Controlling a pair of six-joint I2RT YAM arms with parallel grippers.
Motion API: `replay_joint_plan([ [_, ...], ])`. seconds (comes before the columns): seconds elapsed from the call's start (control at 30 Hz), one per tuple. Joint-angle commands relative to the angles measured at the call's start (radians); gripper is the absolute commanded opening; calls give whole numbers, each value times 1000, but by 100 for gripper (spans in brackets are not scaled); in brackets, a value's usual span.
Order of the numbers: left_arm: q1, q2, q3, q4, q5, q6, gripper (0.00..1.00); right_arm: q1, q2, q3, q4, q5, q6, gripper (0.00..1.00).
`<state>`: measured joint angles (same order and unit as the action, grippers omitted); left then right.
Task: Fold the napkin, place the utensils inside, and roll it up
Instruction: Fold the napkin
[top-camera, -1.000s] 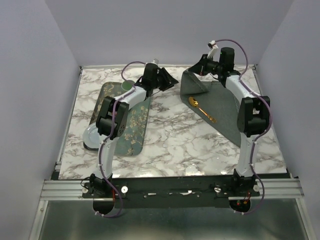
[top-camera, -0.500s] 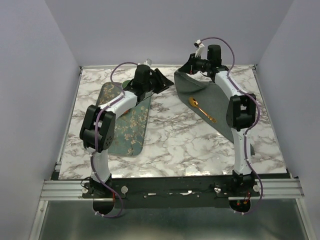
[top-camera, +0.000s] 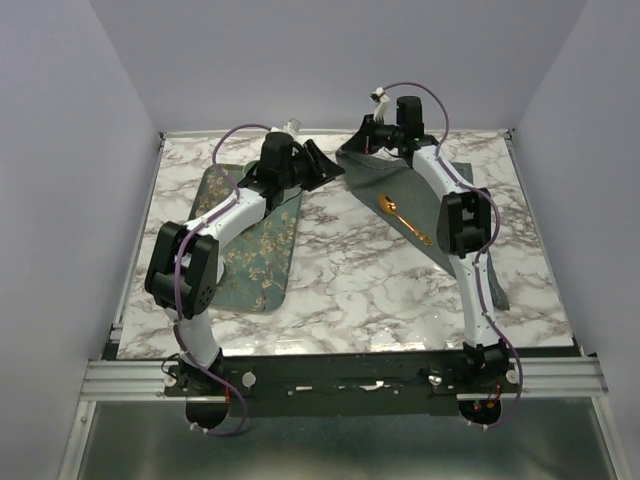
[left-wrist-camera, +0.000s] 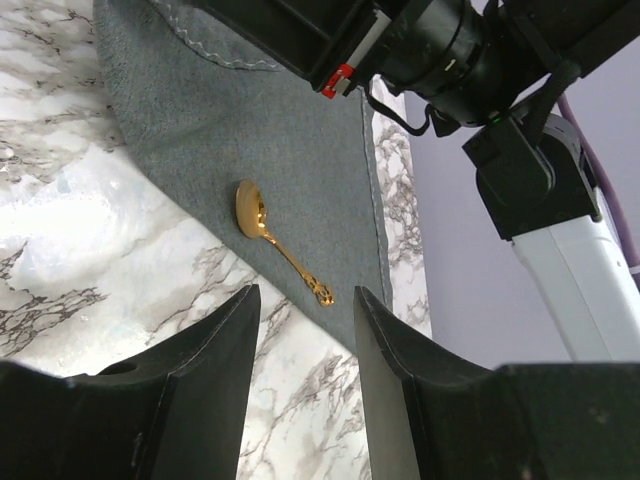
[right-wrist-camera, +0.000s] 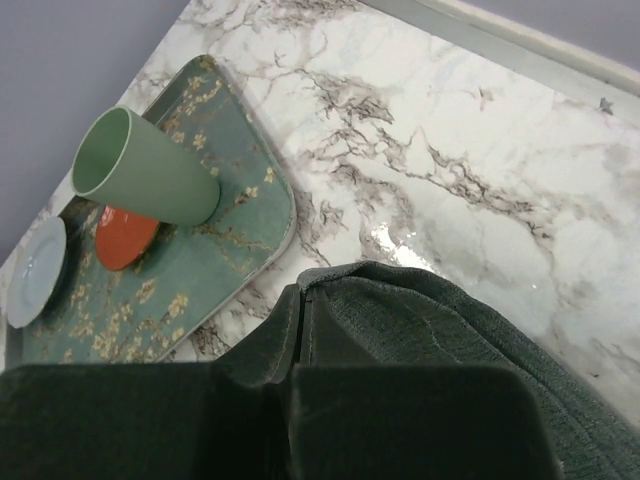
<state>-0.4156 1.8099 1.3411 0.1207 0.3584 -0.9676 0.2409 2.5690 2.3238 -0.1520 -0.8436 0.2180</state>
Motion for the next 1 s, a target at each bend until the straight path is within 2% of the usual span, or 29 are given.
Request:
replay_joint_plan([
  [0.0, 11, -54, -14, -16, 40, 29, 52, 9, 11, -4, 41, -14, 89, 3],
  [0.33, 11, -38, -77, 55, 70, -3, 52, -55, -274, -360, 58, 11, 173, 1],
  [0.5, 8, -26, -80, 76, 93, -31, 52, -124, -412, -509, -30, 8, 90, 1],
  [0.77, 6, -46, -79, 73, 125, -25, 52, -193, -555, -814, -38, -3, 18, 1],
  [0.97, 6, -52, -76, 66, 142, -16, 52, -236, -635, -920, -37, -15, 15, 1],
])
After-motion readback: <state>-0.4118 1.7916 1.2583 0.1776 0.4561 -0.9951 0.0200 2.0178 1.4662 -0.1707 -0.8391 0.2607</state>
